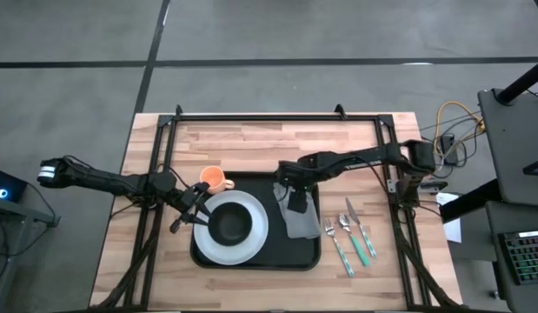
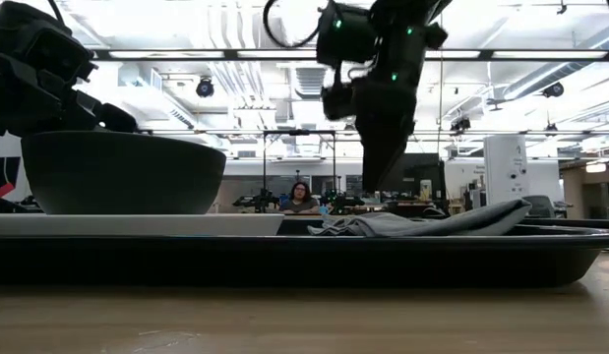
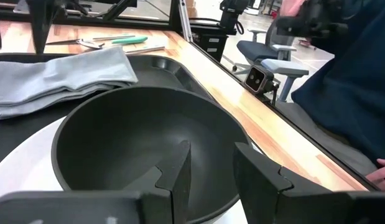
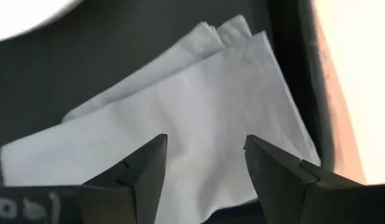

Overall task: Set up tray
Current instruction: Put the napkin on the serving tray to the right of the plate

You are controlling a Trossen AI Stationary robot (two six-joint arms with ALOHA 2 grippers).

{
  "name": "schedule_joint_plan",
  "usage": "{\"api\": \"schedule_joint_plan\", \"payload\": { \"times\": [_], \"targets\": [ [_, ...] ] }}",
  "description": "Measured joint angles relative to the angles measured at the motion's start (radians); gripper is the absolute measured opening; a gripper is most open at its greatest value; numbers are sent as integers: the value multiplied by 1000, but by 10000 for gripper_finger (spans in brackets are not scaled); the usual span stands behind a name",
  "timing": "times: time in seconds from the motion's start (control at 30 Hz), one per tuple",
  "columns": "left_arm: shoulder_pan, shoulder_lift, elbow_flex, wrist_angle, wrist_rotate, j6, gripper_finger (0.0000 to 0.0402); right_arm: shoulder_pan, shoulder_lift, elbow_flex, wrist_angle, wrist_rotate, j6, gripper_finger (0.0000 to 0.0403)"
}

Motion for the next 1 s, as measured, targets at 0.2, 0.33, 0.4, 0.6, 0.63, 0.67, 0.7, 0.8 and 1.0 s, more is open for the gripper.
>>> {"api": "schedule_joint_plan", "payload": {
  "times": [0.2,0.33,0.4,0.6,0.63,0.67,0.7,0.8,1.0],
  "targets": [
    [0,4,0,0,0,0,99,137,-58,-4,-5,82,-1,203],
    [0,4,0,0,0,0,99,287,-83,-4,-2,234,-19,203],
    [0,4,0,0,0,0,99,353,-79,-5,-4,288,-21,203],
    [0,4,0,0,0,0,99,469,-30,-6,-8,362,11,203],
    [0,4,0,0,0,0,99,485,-19,-7,-18,385,11,203],
    [0,4,0,0,0,0,99,498,-6,-7,-25,399,7,203],
    [0,4,0,0,0,0,99,512,7,-8,-31,409,0,203],
    [0,4,1,0,0,0,99,549,45,-9,-64,429,-9,203],
    [0,6,0,0,0,0,99,606,102,-11,-69,491,2,203]
  ]
}}
